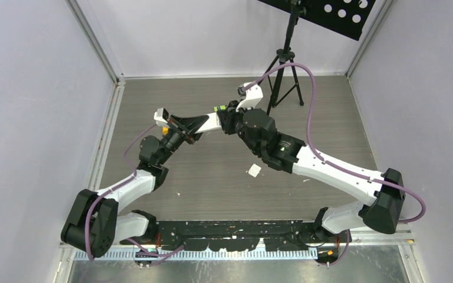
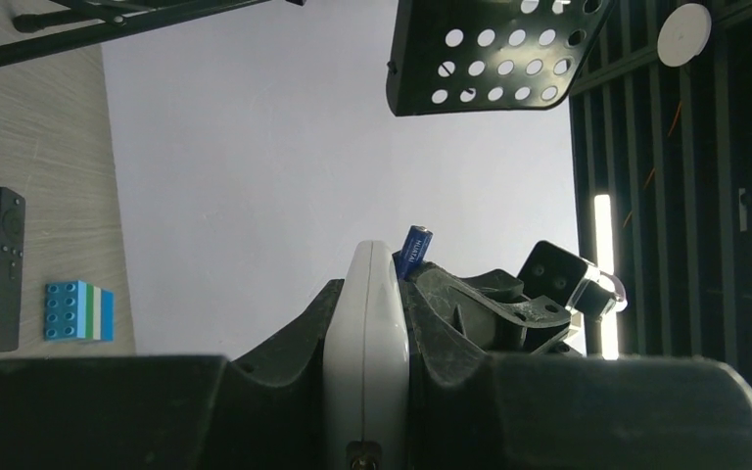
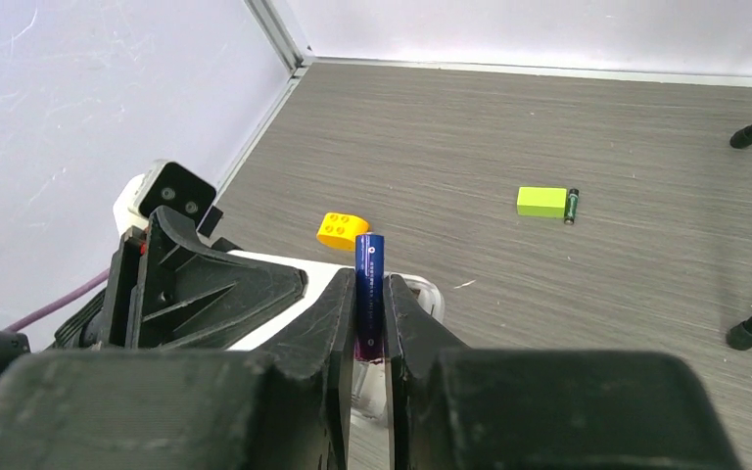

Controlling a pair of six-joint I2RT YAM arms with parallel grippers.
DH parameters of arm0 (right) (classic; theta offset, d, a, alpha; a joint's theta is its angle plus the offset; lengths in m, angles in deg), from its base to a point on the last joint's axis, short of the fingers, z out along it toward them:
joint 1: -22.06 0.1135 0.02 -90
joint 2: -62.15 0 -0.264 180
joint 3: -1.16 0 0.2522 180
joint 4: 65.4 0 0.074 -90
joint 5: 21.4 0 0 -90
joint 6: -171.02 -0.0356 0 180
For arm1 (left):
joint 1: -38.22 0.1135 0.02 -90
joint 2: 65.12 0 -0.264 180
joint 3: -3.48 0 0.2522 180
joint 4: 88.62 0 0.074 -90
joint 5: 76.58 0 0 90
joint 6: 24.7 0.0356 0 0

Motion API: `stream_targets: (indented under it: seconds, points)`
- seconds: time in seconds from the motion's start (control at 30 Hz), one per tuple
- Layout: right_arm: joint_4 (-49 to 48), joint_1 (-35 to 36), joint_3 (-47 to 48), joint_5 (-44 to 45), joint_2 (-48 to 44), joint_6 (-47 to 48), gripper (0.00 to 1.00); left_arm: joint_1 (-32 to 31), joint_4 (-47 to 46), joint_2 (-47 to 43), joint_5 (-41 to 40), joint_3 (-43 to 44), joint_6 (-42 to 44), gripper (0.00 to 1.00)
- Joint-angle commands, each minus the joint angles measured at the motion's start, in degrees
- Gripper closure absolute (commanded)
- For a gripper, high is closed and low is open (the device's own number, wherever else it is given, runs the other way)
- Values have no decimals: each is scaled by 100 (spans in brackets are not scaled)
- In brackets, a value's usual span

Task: Load the batteries into the remote control
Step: Load the battery into the remote control.

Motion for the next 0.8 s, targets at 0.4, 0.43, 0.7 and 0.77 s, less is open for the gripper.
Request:
stream_targets:
  seconds: [0.4,0.43,0.7,0.77]
  points:
    - [152,80,172,615,312,-361,74,5,-1320,312,-372,131,-670,100]
    - [199,81,165,619,307,-376,73,5,-1320,322,-369,123,-667,100]
    - [411,86,250,642,238,-454,76,5,-1333,394,-342,93,-595,100]
    - [547,82,316,617,242,-469,75,5,-1330,398,-334,95,-530,100]
